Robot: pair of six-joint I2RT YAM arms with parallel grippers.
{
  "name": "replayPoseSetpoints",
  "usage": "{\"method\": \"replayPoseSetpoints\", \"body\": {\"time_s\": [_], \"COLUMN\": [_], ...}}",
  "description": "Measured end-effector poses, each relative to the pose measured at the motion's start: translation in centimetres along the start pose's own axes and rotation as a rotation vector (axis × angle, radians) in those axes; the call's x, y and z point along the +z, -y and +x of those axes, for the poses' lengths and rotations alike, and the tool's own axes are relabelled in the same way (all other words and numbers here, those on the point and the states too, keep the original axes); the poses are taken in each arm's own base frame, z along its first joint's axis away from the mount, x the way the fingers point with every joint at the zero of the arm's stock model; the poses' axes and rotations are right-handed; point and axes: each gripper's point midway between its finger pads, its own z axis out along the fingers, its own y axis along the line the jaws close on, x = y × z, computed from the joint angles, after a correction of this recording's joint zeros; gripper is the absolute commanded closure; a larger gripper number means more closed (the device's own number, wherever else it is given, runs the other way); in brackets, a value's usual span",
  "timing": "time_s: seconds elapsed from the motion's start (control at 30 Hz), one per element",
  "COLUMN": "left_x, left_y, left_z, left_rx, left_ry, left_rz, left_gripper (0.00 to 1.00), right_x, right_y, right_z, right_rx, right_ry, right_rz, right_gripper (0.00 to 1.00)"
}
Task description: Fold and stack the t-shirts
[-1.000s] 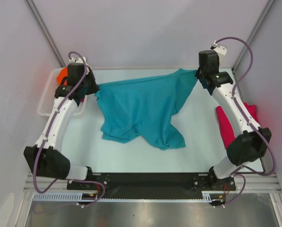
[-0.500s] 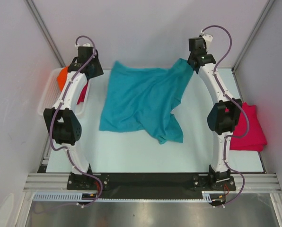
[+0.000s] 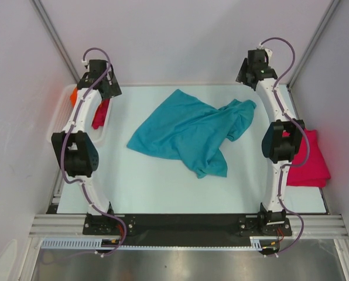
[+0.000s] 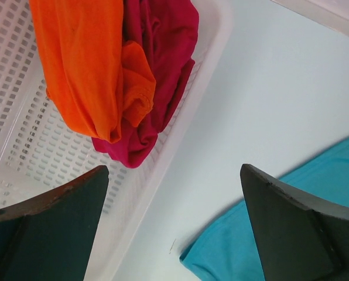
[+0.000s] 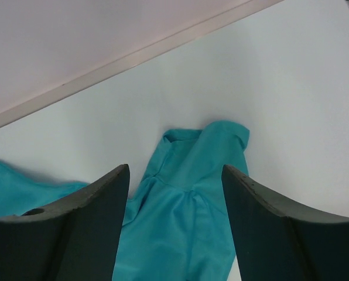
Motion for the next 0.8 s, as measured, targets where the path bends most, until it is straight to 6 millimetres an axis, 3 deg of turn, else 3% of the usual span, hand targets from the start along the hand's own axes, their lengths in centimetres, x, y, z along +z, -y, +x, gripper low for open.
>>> {"method": "replayPoseSetpoints", "body": {"time_s": [0.07,0.2,0.43,0.6,0.8], "left_x": [-0.4,-1.7,-3.6,-4.0,-4.9], "left_y": [0.1,-0.6,-0.2,0.4,0.9], "left_z": [0.2,1.9,7.6,10.5,9.9], "left_rx": [0.002,0.008,0.044,0.076,0.076], "left_ry": [-0.001,-0.014,-0.079,-0.126,-0.097], "left_rz": [0.006,0.011,0.048,0.061,0.085], "left_gripper": [0.0,0.0,0.01,0.01,0.01], "right_x": [0.1,-0.8,-6.1,-9.2,-9.9], "right_y": [-0.3,0.4,3.2,4.1,4.5], "right_z": [0.7,4.8,13.2,16.0,18.4], "right_rx": [-0.002,-0.015,-0.013,-0.01,0.002], "right_ry": [-0.017,-0.103,-0.238,-0.252,-0.272], "right_rz": [-0.023,-0.046,-0.055,-0.067,-0.072], "right_gripper": [0.34,0.36,0.38,0.41,0.44]}}
